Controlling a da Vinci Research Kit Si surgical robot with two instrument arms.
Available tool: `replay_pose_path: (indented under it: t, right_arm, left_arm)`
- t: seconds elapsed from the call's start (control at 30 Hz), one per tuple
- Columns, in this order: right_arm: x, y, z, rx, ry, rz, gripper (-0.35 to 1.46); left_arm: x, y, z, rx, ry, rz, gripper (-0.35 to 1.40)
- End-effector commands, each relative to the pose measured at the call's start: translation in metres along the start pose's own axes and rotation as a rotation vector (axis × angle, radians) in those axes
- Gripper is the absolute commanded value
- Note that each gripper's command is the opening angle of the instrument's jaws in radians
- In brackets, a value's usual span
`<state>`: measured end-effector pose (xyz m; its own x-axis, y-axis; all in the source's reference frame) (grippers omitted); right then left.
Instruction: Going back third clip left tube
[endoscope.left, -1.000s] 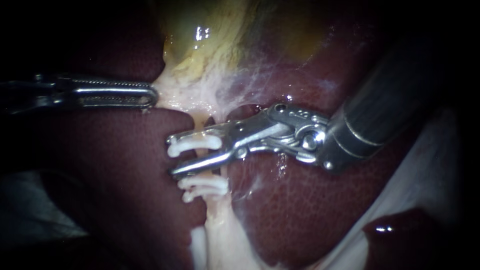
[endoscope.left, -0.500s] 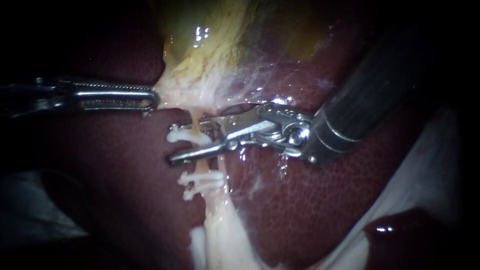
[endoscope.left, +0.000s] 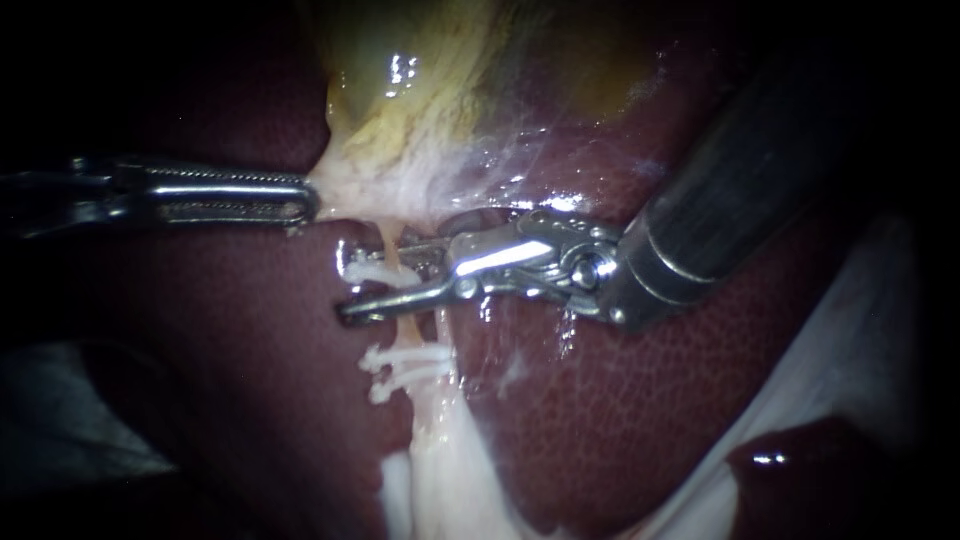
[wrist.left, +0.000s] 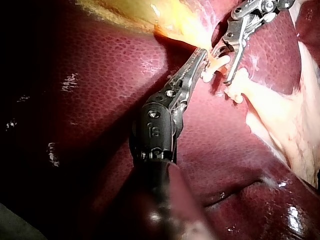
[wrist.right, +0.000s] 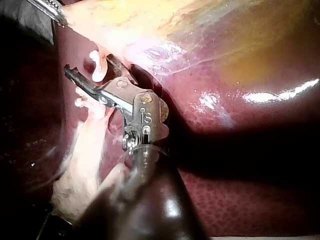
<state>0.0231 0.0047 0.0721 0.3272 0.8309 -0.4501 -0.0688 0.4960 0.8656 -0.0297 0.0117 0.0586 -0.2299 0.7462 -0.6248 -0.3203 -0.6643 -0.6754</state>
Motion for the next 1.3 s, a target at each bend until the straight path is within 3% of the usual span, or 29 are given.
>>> replay_pose_path:
  t: [0.03,0.23,0.5,0.73,0.97,1.3]
  right_arm:
    - [-0.0002,0.0,0.0,-0.011,-0.009,0.01,0.49]
    - [-0.0009,-0.0002,-0.0005,-0.053,-0.038,0.074,0.49]
    - [-0.0009,-0.001,-0.0011,-0.077,-0.03,0.071,0.49]
    - [-0.0003,-0.0027,-0.0033,-0.057,-0.043,-0.164,0.49]
    - [-0.0004,-0.0053,-0.0086,-0.044,-0.02,-0.448,0.5]
    - [-0.0002,-0.0085,-0.0156,-0.056,-0.026,-0.57,0.5]
  left_arm:
    - [0.0,0.0,0.0,0.0,0.0,0.0,-0.35]
    - [0.0,0.0,-0.0001,0.0,0.0,0.0,-0.35]
    - [0.0,0.0,-0.0002,-0.001,0.0,0.0,-0.35]
    - [-0.0001,0.0,-0.0003,-0.001,0.0,0.0,-0.35]
    - [0.0,0.0,-0.0005,-0.003,-0.001,0.0,-0.35]
    - [0.0,0.0,-0.0005,-0.002,-0.001,0.0,-0.35]
